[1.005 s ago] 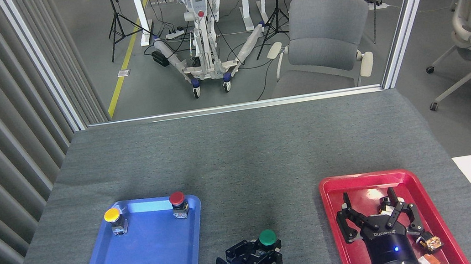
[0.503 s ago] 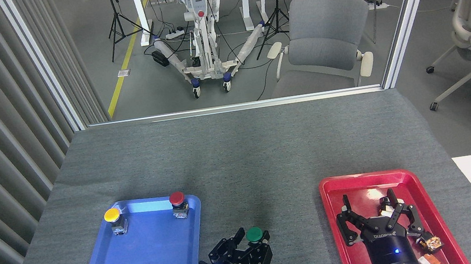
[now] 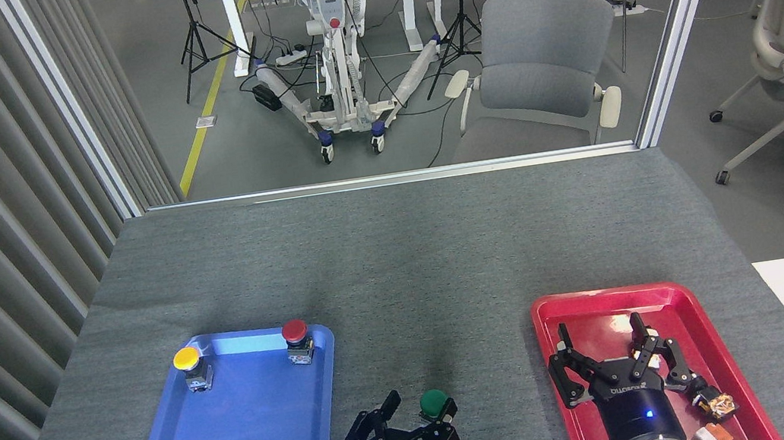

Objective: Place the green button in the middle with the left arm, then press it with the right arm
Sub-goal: 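Lower the green button onto the table and open the left gripper, then withdraw the left gripper back over the blue tray, then move the right gripper from the red tray toward the green button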

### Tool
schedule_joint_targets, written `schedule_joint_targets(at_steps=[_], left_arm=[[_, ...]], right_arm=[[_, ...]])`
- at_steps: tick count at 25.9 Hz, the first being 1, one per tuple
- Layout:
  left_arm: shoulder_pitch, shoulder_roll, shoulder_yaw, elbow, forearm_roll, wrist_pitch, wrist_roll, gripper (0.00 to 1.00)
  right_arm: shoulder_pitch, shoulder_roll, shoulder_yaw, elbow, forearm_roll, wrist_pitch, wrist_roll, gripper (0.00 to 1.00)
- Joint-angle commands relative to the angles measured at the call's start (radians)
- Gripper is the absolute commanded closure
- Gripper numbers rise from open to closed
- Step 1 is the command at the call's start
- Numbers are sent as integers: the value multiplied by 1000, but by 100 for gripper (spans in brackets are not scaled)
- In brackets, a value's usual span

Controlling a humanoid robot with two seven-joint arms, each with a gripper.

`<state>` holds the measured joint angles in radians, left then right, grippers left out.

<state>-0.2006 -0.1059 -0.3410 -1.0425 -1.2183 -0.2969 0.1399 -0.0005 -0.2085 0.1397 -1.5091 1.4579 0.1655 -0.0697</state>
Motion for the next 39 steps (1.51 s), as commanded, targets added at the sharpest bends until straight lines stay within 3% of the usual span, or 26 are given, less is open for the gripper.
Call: schedule_joint_targets(at_steps=[1,9,12,15,19,22,29,34,39], left_arm=[[40,26,3,-76,3,-16,0,0],[144,129,54,-261,36,-25,1,0],[221,186,119,-401,42,-27,-2,0],[285,258,247,-528,45,-27,-6,0],[279,255,401,-539,69,12,-40,0],[265,261,418,-524,69,70,-65,0],[273,262,462,-515,69,74,-75,0],[262,255,464,-515,71,73,-77,0],[231,255,464,-495,71,73,-72,0]], right_arm=[[-6,-2,8,0,-2,-7,5,0],[-15,-8,1,-2,-27,-1,10,0],[-15,-25,1,0,-68,-4,10,0],[-13,-23,1,-8,-67,-6,7,0],[-13,-22,5,-11,-64,-11,8,0],[-13,-23,3,-10,-60,-7,10,0],[-15,-26,6,-13,-67,-12,10,1],[-65,9,87,-11,-70,-1,2,17],[-78,0,169,-11,-57,-96,-4,61]])
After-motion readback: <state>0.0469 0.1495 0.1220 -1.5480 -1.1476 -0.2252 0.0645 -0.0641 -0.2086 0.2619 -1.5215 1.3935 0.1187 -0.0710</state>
